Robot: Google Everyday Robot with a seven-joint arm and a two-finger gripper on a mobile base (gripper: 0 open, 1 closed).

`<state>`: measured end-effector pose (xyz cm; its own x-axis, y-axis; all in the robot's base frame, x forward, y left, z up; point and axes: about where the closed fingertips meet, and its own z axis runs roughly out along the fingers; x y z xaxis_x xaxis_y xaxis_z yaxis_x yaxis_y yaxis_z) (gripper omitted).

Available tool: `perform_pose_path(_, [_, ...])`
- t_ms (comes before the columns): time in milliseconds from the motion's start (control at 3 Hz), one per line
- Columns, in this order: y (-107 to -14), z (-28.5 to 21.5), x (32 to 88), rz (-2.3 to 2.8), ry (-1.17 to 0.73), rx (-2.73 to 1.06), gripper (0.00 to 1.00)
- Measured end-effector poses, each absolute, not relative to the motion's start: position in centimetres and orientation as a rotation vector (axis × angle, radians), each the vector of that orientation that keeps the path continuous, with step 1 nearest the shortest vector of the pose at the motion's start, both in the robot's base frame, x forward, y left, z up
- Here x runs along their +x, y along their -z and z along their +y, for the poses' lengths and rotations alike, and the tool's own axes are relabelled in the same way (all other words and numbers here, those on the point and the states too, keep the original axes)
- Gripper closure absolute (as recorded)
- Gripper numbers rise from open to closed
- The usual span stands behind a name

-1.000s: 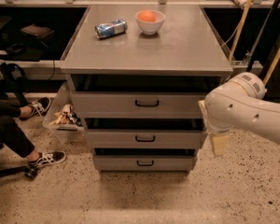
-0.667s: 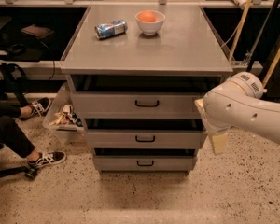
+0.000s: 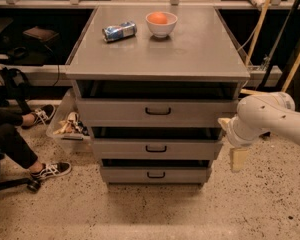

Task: Open middle drawer

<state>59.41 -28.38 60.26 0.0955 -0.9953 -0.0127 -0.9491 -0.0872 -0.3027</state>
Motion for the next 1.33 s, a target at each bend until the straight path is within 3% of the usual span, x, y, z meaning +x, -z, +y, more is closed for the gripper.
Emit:
perform_pose_path(333, [-55.0, -28.2, 60.2, 1.965, 0.101, -2.124, 0.00])
perform_pose_path(1000, [-51.3, -27.1, 60.7, 1.966, 0.069, -2.108, 0.00])
perform_pose_path(1333, [-45.9, -25.9, 61.4, 1.964, -0.067, -2.084, 0.00])
